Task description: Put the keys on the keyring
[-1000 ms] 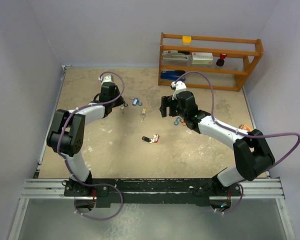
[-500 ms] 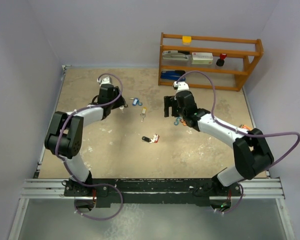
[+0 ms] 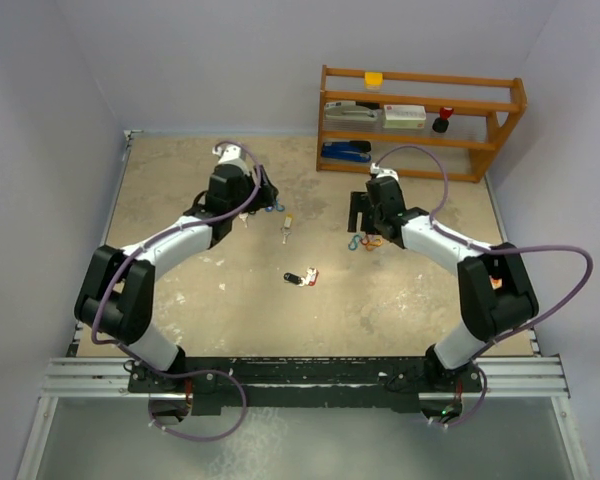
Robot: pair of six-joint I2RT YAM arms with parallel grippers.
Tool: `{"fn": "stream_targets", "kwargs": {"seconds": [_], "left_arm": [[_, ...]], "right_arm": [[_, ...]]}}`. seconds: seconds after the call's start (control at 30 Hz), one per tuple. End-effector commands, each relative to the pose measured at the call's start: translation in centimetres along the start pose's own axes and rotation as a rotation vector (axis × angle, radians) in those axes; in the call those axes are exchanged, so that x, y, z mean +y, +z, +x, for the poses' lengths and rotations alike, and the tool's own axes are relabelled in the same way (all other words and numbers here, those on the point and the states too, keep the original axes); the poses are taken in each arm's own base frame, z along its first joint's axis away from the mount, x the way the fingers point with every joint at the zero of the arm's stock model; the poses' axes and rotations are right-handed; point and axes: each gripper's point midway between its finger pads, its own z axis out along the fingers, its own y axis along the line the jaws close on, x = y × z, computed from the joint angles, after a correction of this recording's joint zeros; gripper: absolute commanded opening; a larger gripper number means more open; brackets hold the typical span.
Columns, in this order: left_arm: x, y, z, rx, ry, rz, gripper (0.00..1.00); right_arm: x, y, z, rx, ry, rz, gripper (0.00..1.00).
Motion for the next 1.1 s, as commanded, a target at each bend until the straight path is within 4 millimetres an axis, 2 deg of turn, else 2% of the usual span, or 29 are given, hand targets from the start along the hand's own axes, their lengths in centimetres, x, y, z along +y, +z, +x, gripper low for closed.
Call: {"fn": "stream_targets", "kwargs": {"seconds": [0.0, 0.1, 0.5, 0.8, 1.07], "left_arm": [[-4.7, -0.5, -1.2, -0.039, 0.053, 0.096, 0.69], [-5.3, -0.4, -1.0, -0.035, 0.052, 0.11, 0.7], [-5.3, -0.5, -0.8, -0.028, 0.05, 0.113, 0.66], [-5.2, -0.5, -0.8, -0.029, 0.053, 0.104, 0.66], [-5.0, -0.6, -0.8, -0.031, 0.057, 0.096, 0.66]], "right_arm": [[2.0, 0.2, 0.4, 0.058, 0.002, -0.078, 0.81], [2.1, 0.5, 0.7, 0.07, 0.005, -0.08, 0.77], [2.9, 1.0, 3.3, 0.145, -0.002, -0.132, 0.7], [4.2, 1.2, 4.8, 0.173, -0.014, -0.156, 0.68], [4.4, 1.7, 5.8, 0.197, 0.005, -0.156, 0.66]]}}
